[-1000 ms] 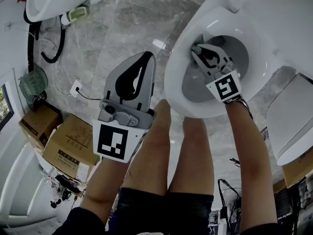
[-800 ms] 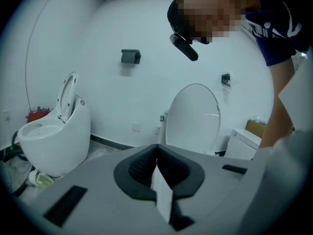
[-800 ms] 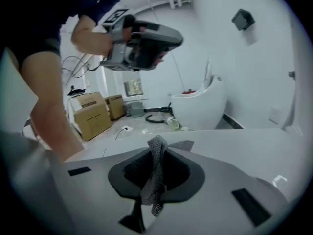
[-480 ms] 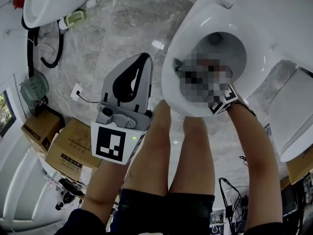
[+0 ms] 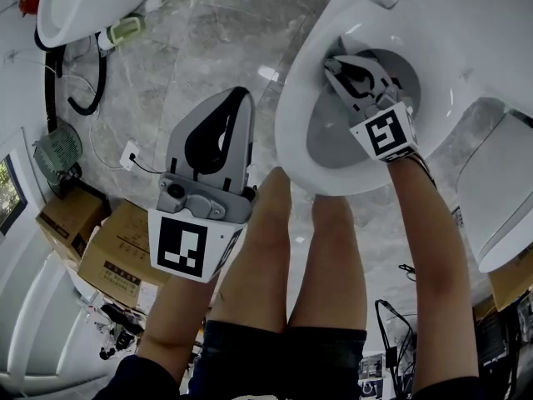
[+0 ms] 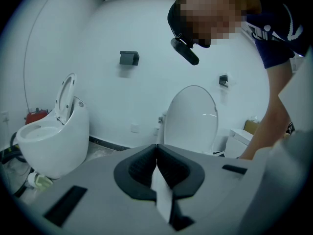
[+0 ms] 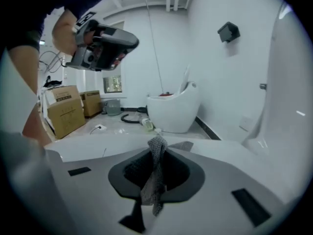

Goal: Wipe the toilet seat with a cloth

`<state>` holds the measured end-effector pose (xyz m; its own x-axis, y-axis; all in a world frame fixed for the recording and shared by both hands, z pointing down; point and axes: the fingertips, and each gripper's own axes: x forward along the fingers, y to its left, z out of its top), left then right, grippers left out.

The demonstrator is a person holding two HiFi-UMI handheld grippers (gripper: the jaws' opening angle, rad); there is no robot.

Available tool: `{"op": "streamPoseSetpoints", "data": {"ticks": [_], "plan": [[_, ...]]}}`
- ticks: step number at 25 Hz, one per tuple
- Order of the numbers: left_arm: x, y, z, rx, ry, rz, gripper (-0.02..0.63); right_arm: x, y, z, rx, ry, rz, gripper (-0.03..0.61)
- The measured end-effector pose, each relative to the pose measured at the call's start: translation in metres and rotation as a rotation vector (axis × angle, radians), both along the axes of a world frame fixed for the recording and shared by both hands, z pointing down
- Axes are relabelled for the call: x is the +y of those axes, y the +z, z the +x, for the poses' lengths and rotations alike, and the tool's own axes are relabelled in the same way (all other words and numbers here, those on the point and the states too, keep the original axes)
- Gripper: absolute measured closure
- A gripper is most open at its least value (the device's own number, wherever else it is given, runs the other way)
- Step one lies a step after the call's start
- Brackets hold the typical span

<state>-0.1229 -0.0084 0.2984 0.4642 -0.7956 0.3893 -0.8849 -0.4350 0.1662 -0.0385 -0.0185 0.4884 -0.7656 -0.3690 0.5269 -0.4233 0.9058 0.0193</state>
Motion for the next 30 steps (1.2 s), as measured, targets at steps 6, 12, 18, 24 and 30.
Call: {"op": "streamPoseSetpoints", "data": {"ticks": [6,12,18,24,30], "plan": [[-0.004,-0.005,-0.003,0.0,-0.003,0.005,0.594,0.084,-0.017,-0.085,-0.044,-0.358,0.037,0.517],[-0.005,-0.006,-0.009,-0.007,-0.017,0.008,0.594,0.045,-0.014,-0.075,-0.088,-0.223,0.013,0.515],[-0.002,-0.004,-0.014,-0.007,-0.026,0.006,0.594,-0.048,-0.013,-0.013,-0.083,0.123,0.035,0.515],[-0.007,-0.006,-0.016,-0.006,-0.031,0.013,0.594,-0.096,-0.011,0.077,-0.005,0.471,0.08,0.52],[-0.011,-0.006,-0.014,-0.003,-0.026,0.018,0.594,-0.087,-0.009,0.068,-0.033,0.495,0.058,0.52]]}}
